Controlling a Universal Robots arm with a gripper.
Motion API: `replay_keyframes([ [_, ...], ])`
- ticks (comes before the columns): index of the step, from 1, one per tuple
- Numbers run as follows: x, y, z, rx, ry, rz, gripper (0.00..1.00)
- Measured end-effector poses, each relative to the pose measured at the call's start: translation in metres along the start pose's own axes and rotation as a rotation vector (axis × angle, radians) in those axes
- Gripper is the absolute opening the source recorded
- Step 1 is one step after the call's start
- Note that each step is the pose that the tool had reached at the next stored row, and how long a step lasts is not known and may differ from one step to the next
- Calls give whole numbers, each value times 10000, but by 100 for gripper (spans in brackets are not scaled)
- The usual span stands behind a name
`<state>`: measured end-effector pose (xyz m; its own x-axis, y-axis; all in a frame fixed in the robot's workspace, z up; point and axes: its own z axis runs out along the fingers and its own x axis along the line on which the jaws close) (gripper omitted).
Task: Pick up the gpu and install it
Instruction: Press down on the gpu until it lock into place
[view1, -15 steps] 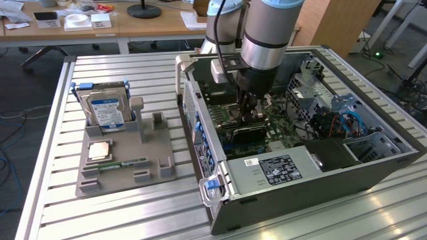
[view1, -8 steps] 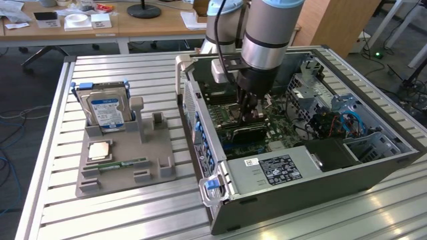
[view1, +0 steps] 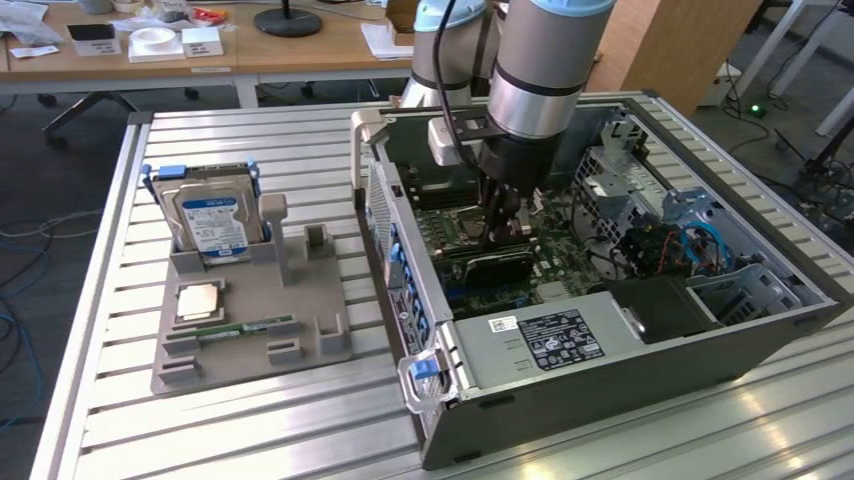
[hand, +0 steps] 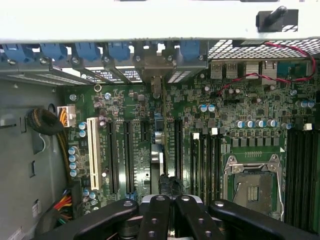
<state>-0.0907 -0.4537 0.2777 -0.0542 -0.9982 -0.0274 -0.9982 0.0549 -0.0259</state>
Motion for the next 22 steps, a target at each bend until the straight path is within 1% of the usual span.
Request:
replay_keyframes([
  [8, 0, -1, 0, 0, 0, 0, 11],
  [12, -2, -2, -47, 0, 0, 0, 11],
  [17, -2, -2, -53, 1, -1, 0, 11],
  [22, -3, -43, -52, -1, 1, -1, 11],
])
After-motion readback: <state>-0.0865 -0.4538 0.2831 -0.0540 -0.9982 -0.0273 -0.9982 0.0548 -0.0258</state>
